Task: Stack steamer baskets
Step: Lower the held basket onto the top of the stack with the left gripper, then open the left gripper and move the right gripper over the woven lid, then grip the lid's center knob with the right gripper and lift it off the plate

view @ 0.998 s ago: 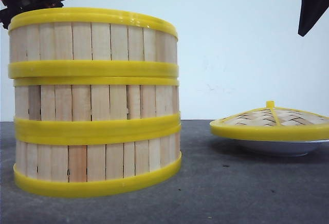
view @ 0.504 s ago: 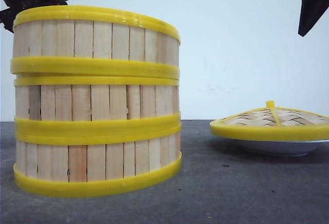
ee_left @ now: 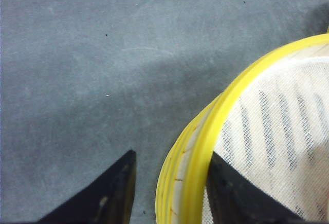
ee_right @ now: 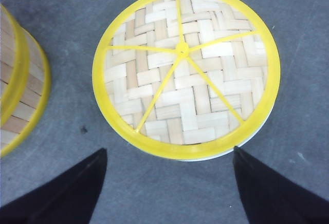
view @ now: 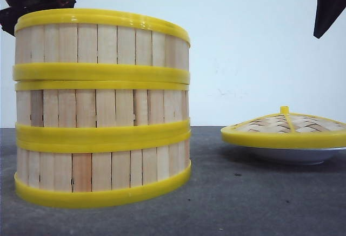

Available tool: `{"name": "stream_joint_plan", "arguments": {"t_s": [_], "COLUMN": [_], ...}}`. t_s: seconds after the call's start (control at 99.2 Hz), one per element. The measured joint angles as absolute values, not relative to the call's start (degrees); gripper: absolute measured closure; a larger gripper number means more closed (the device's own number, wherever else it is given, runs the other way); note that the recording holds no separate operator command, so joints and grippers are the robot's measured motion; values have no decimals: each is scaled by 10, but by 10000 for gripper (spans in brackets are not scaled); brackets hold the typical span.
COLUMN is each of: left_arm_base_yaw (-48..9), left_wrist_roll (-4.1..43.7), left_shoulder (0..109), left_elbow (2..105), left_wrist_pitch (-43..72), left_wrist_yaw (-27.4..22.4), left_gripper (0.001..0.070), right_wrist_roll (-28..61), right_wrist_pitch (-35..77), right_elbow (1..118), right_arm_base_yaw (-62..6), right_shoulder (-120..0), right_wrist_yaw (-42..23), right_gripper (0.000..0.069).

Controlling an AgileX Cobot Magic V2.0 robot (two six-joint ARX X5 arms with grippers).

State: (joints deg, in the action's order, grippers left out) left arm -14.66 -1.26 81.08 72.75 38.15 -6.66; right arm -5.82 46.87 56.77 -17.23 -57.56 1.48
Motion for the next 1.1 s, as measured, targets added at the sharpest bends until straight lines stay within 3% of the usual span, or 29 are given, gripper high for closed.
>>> {"name": "stream_joint_plan", "arguments": {"t_s": [0.373,0.686,1.099], "left_arm_base_yaw": [-145,-112,-73], "left_wrist_roll": [-13,-13,-13], "left_shoulder": [760,633,623], "left_elbow": [728,738,738], "left_wrist_pitch": [385,423,472], "left_wrist_yaw": [-64,-45,-27], "left_gripper": [471,471,471], "right_wrist_roll": [-47,-34,-28], "right_wrist_pitch": [401,285,179], "right_elbow": [568,568,568], "right_arm_base_yaw": [-157,-134,-134], "right_shoulder": [-595,-710,-838], "right_wrist_yaw": [15,30,32], "right_gripper": [209,209,209]}}
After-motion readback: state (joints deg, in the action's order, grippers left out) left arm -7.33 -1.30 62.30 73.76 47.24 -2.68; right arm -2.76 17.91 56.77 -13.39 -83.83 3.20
